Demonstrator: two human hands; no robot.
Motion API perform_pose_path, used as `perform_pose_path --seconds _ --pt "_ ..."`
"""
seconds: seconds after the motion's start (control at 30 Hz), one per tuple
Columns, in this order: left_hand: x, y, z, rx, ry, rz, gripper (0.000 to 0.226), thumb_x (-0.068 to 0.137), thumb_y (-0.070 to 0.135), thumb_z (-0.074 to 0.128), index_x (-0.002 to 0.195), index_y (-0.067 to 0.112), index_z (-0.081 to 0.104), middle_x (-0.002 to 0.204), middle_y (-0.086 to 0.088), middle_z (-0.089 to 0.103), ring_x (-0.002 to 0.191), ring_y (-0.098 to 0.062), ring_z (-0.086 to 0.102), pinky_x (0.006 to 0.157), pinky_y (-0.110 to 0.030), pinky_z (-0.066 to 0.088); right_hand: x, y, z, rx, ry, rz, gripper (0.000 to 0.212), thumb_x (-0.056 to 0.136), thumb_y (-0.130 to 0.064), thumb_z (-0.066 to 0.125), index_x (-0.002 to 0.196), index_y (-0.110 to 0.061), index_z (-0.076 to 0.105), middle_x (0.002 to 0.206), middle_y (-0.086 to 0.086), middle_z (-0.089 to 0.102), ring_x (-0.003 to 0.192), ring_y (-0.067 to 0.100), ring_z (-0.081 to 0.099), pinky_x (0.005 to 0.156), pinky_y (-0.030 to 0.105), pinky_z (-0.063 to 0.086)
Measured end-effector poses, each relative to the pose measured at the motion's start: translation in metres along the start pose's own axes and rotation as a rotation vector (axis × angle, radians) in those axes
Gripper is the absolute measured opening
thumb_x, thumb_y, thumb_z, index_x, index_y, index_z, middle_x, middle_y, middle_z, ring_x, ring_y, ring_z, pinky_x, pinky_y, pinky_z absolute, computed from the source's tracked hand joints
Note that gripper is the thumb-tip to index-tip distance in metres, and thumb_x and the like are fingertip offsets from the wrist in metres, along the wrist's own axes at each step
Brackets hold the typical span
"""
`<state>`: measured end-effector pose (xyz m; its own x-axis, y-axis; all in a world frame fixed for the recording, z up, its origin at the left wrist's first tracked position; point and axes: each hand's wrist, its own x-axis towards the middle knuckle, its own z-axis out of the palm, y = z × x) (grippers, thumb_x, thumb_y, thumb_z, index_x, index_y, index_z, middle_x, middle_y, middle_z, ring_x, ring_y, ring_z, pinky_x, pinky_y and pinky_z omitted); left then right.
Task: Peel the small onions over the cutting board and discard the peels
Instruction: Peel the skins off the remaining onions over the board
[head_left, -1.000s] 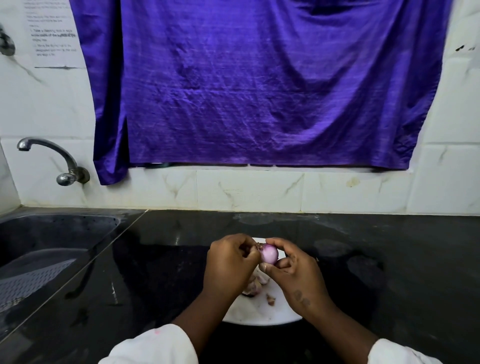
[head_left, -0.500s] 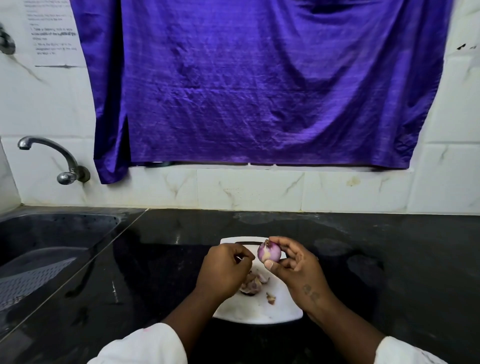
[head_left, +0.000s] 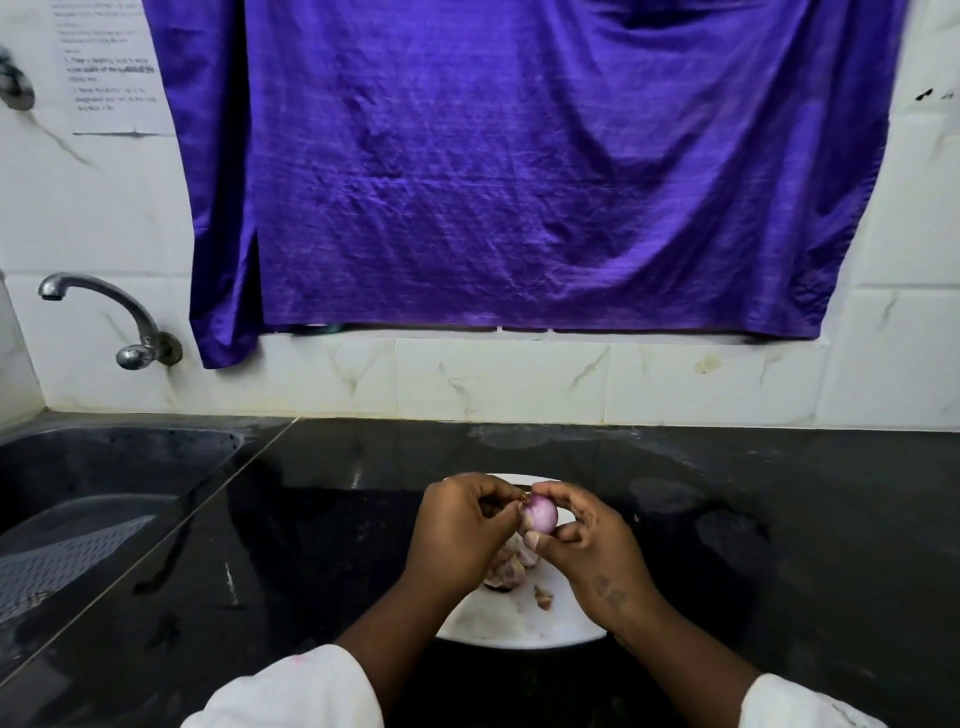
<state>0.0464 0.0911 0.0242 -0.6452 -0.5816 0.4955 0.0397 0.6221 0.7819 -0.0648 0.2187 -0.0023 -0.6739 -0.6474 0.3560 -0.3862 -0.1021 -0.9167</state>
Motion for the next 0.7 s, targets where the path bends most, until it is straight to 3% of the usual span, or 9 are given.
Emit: perform_pose_path --seconds 0.1,0.27,0.43,0.57,0.7 --pt "0.000 0.002 0.002 0.023 0.022 0.007 0.014 0.084 0.008 0.079 0.087 0.020 0.085 0.079 0.008 0.079 0.071 -0.005 0.075 0.071 -0.036 0.064 0.000 -0.002 0.000 -0.035 0.017 -0.014 0.050 0.079 0.000 0.081 0.113 -0.034 0.069 0.097 -0.014 0.077 0.078 0.022 0.073 0.075 0.029 0.061" --pt "0.001 0.003 0.003 0.126 0.017 0.063 0.015 0.087 0.013 0.078 0.092 0.025 0.085 0.080 0.013 0.078 0.072 0.000 0.072 0.071 -0.028 0.062 -0.001 -0.002 0.000 -0.125 0.044 -0.043 0.050 0.079 -0.009 0.083 0.115 -0.039 0.068 0.082 -0.005 0.077 0.070 0.011 0.072 0.073 0.027 0.060" --pt "0.002 0.005 -0.002 0.166 -0.032 0.070 0.015 0.088 0.012 0.077 0.090 0.025 0.085 0.076 0.012 0.077 0.068 0.000 0.071 0.067 -0.026 0.060 -0.003 -0.007 -0.004 -0.150 0.021 -0.059 0.048 0.080 -0.006 0.082 0.115 -0.035 0.069 0.091 -0.015 0.077 0.070 0.004 0.070 0.068 0.017 0.055" --pt "0.002 0.009 -0.001 0.171 0.002 0.033 0.011 0.083 0.013 0.078 0.079 0.023 0.080 0.068 0.010 0.073 0.062 -0.004 0.069 0.060 -0.027 0.059 -0.003 -0.009 -0.004 -0.143 0.009 -0.049 0.048 0.079 -0.006 0.083 0.115 -0.035 0.069 0.093 -0.014 0.077 0.072 0.006 0.071 0.070 0.022 0.058" --pt "0.000 0.013 0.005 0.176 0.078 -0.007 0.013 0.081 0.013 0.075 0.073 0.023 0.074 0.064 0.009 0.070 0.060 -0.005 0.067 0.053 -0.015 0.049 -0.002 -0.009 -0.003 -0.179 0.011 -0.083 0.049 0.079 -0.009 0.083 0.116 -0.038 0.068 0.091 -0.013 0.078 0.077 0.008 0.074 0.074 0.025 0.060"
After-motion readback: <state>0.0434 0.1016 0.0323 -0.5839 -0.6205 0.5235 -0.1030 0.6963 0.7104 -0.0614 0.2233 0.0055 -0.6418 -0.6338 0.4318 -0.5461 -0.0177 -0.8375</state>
